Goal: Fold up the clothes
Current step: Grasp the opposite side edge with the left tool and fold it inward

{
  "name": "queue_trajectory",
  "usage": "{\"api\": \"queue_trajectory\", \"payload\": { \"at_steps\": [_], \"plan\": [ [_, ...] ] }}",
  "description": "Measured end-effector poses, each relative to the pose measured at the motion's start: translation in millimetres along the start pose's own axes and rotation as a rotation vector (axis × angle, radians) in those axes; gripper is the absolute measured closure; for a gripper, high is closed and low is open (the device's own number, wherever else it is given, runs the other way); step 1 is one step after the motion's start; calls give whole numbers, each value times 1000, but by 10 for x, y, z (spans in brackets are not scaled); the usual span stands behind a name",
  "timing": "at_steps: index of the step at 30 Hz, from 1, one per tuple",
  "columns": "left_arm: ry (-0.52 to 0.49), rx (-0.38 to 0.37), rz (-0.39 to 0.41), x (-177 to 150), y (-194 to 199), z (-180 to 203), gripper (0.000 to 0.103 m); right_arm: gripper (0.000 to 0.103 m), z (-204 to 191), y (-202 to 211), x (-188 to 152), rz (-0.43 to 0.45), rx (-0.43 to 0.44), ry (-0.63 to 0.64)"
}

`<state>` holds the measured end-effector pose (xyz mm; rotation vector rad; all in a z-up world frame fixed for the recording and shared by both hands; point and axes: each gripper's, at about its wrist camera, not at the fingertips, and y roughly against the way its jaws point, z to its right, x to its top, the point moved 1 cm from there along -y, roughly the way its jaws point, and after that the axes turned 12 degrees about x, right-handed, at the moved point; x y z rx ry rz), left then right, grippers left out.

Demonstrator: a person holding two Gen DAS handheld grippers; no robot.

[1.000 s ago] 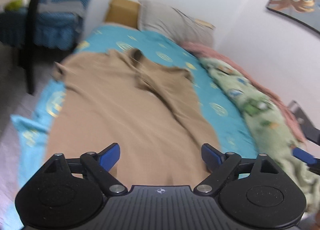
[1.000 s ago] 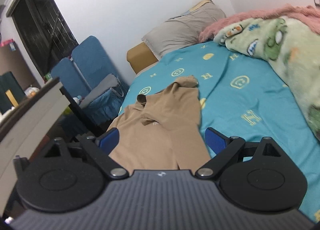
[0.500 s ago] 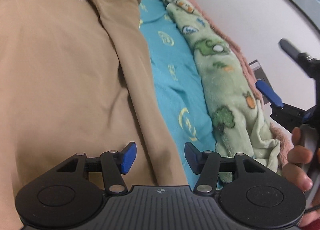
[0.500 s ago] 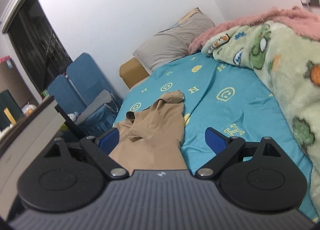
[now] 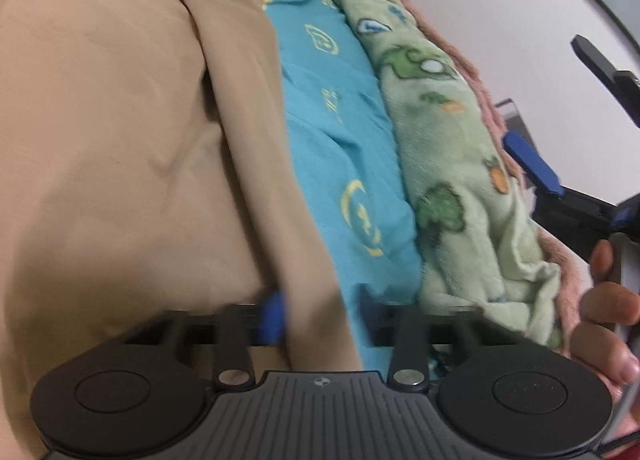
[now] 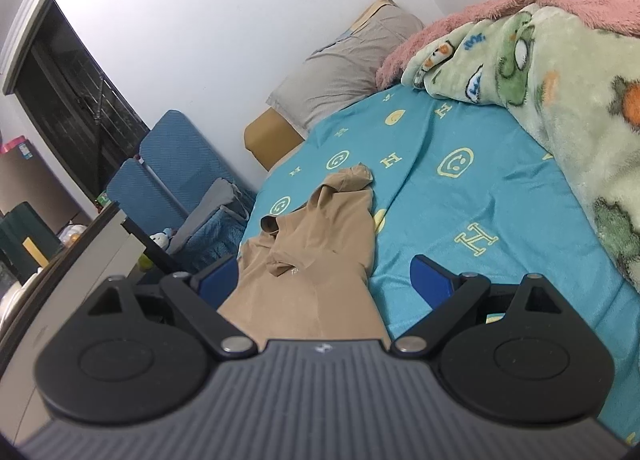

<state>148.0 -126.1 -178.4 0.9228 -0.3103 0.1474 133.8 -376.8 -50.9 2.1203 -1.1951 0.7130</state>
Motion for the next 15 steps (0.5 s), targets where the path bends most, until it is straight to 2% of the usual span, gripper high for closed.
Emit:
{"api": "queue_trajectory", "payload": {
  "at_steps": [2, 5, 11, 15],
  "plan": [
    [-12, 4, -3, -21, -14, -11, 97, 9, 16, -5, -3, 0, -7, -4],
    [-8, -8, 3, -35, 50, -40, 100, 9, 47, -19, -3, 4, -16, -21],
    [50, -38, -31, 62, 492, -121, 101, 9, 20, -47, -46, -21, -24, -9],
    [86, -43, -6, 105, 800, -217, 101, 9, -29, -93, -83, -46, -32, 20]
  ]
}}
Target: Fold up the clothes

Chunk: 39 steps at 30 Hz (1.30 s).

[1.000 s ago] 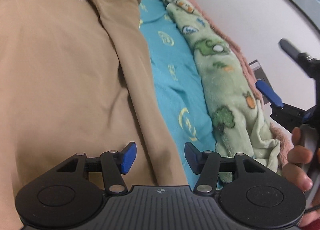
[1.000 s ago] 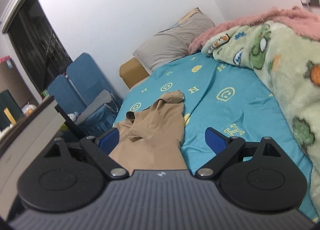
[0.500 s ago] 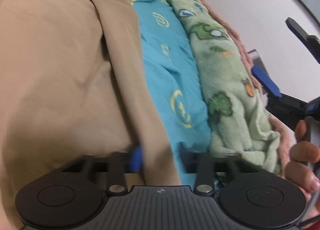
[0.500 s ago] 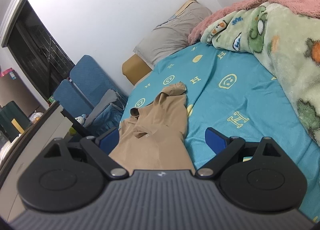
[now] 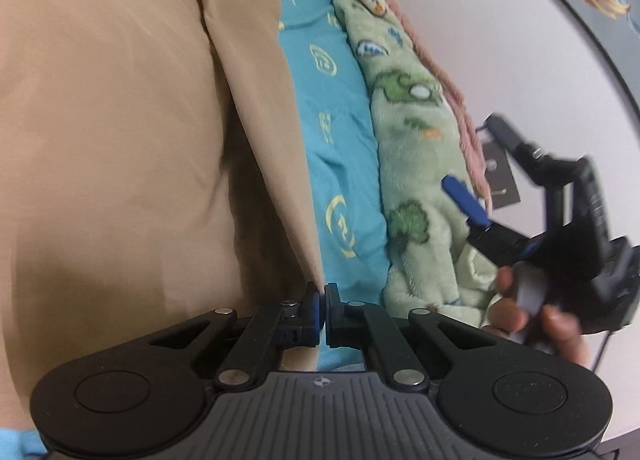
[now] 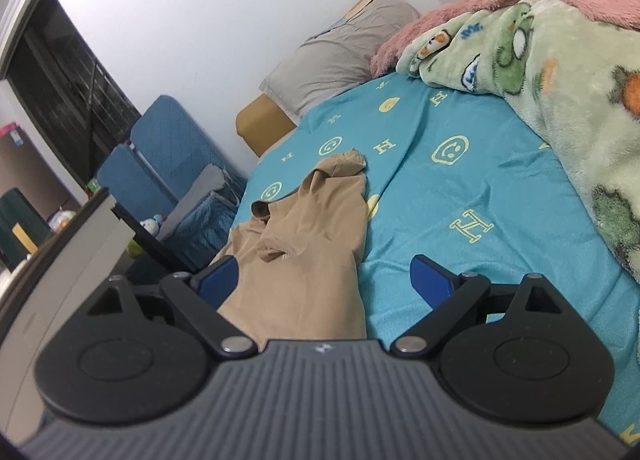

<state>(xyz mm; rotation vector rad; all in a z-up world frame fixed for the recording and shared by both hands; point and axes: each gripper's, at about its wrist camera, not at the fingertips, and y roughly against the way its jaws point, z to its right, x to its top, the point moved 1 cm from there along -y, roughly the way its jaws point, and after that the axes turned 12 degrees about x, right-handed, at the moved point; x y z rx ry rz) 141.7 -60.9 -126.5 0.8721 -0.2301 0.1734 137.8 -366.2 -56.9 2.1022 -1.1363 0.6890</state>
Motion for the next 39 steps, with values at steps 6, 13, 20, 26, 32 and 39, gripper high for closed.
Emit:
{"api": "queue_trajectory", "payload": {
  "at_steps": [6, 13, 20, 26, 32, 39],
  "plan": [
    [-74, 207, 18, -107, 115, -47, 101, 9, -70, -67, -44, -35, -21, 44],
    [-149, 361, -5, -180, 10, -85, 99, 9, -122, -50, -68, -40, -31, 66],
    [-147, 351, 102, -80, 202, -34, 64, 9, -152, -56, -83, -35, -50, 95],
    [-47, 399, 278, 381, 606, -179, 26, 9, -262, -89, -141, -33, -62, 161],
    [201, 431, 437, 1264, 950, -875, 22, 9, -350, -247, -237, -74, -57, 192],
    [509, 361, 549, 2090, 904, -1960, 25, 9, -330, -604, -326, -129, -98, 203]
  ]
}}
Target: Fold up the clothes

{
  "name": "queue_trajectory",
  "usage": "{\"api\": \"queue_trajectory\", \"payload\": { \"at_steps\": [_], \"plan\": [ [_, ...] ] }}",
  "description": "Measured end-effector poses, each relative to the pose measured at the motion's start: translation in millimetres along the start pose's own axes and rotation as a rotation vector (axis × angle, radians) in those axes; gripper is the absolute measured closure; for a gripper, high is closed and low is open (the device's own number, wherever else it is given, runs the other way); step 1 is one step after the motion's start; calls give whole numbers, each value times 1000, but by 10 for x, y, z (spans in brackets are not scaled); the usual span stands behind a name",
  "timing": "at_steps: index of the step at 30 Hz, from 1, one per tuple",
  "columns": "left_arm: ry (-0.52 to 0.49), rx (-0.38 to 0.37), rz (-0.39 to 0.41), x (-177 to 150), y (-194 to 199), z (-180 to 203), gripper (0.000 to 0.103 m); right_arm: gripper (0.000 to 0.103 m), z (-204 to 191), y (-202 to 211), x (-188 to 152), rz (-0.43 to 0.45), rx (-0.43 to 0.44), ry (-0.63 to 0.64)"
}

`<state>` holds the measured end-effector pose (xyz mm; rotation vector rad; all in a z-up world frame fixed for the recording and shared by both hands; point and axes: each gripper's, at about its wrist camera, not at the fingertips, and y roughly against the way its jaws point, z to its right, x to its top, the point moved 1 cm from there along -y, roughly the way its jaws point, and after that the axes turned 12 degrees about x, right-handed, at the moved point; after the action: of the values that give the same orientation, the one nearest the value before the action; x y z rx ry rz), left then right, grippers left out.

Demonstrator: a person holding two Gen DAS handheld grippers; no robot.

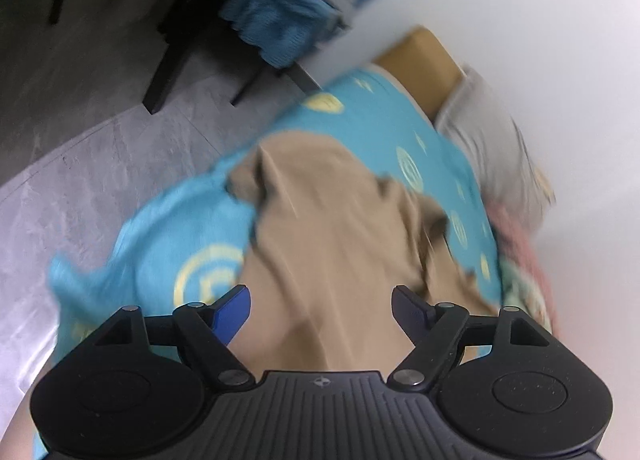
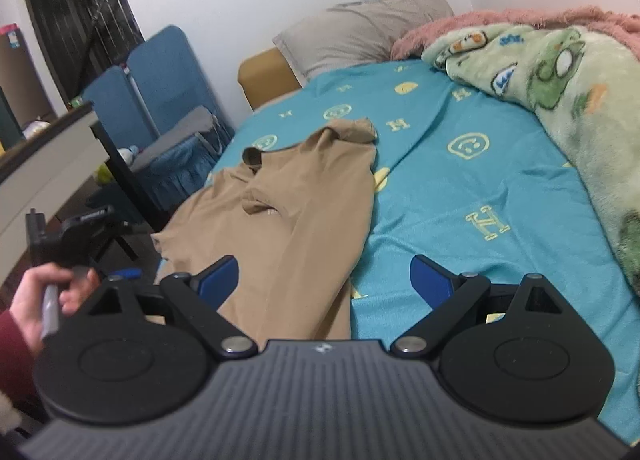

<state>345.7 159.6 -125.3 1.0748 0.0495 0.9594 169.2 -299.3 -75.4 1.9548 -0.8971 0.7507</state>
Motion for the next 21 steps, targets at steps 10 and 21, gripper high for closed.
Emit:
{"api": "queue_trajectory", "payload": {
  "at_steps": [10, 21],
  "plan": [
    [133, 41, 75, 526, -890, -179, 37, 9, 95, -623, -21, -71, -10, -34],
    [-291, 197, 294, 610, -718, 551, 96, 9, 254, -714, -52, -81, 23, -159]
  ]
}}
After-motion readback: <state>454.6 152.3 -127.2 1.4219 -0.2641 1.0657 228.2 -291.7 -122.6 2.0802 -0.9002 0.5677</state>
